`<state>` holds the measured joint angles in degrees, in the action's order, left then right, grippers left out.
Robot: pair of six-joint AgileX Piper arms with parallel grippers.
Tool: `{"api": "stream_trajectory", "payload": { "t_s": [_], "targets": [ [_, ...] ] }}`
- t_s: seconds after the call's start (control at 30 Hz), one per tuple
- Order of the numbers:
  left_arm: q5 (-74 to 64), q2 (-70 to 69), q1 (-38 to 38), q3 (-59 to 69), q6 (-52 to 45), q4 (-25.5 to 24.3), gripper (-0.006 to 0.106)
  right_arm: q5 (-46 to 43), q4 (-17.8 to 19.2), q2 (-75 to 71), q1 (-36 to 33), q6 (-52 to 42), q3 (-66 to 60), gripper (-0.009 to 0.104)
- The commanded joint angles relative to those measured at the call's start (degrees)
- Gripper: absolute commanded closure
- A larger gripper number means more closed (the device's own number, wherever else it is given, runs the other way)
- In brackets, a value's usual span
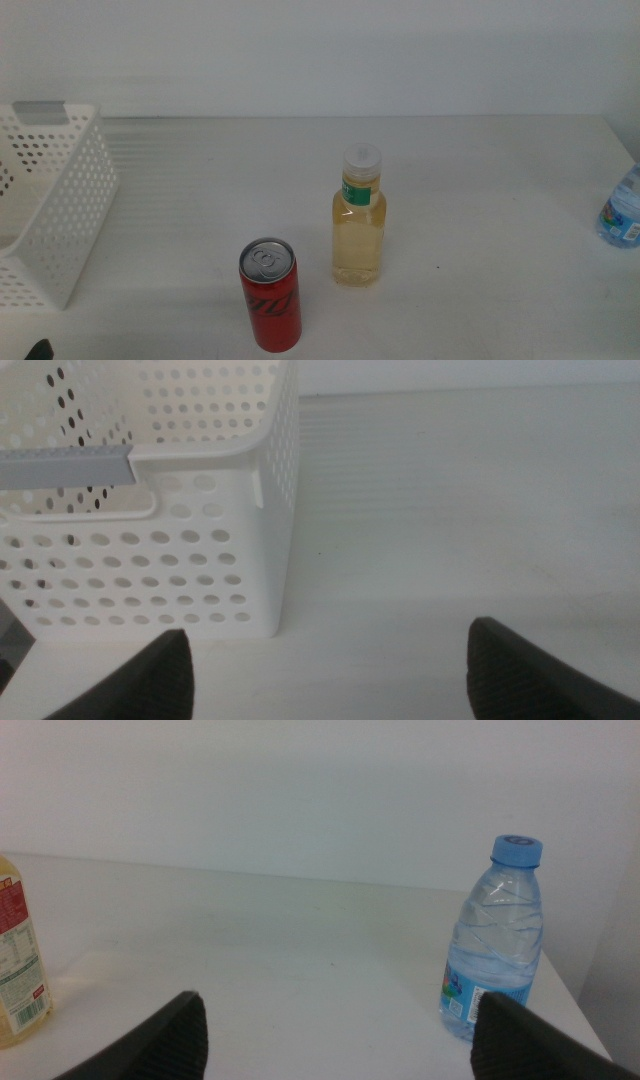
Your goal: Use arms to grab the bottles and put them into the dustbin to the left of the table.
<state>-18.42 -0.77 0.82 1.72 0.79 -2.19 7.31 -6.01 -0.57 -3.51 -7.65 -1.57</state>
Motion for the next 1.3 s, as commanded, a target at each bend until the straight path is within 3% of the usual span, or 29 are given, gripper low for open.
{"api": "stream_trajectory", "payload": {
  "t_s": [0.0,0.27,0.6,1.0,1.27],
  "targets": [
    [5.2,-0.8,0.0,0.2,0.6,0.6,0.01,-4.3,0.4,-1.5,0.3,-0.5,0.4,0.012],
    [11.3,3.8,-3.6,0.2,0.5,2.2,0.01,-4.3,0.4,-1.5,0.3,-0.5,0.4,0.012],
    [36.3,28.1,-20.5,0.2,0.8,2.7,0.01,-4.3,0.4,-1.5,0.3,-0.5,0.4,0.012],
    [65.5,55.3,-42.7,0.3,0.7,8.8,0.01,-4.3,0.4,-1.5,0.3,-0.5,0.4,0.012],
    [83.7,70.7,-45.8,0.4,0.7,11.2,0.01,-4.3,0.4,-1.5,0.3,-0.5,0.4,0.012]
  ]
}}
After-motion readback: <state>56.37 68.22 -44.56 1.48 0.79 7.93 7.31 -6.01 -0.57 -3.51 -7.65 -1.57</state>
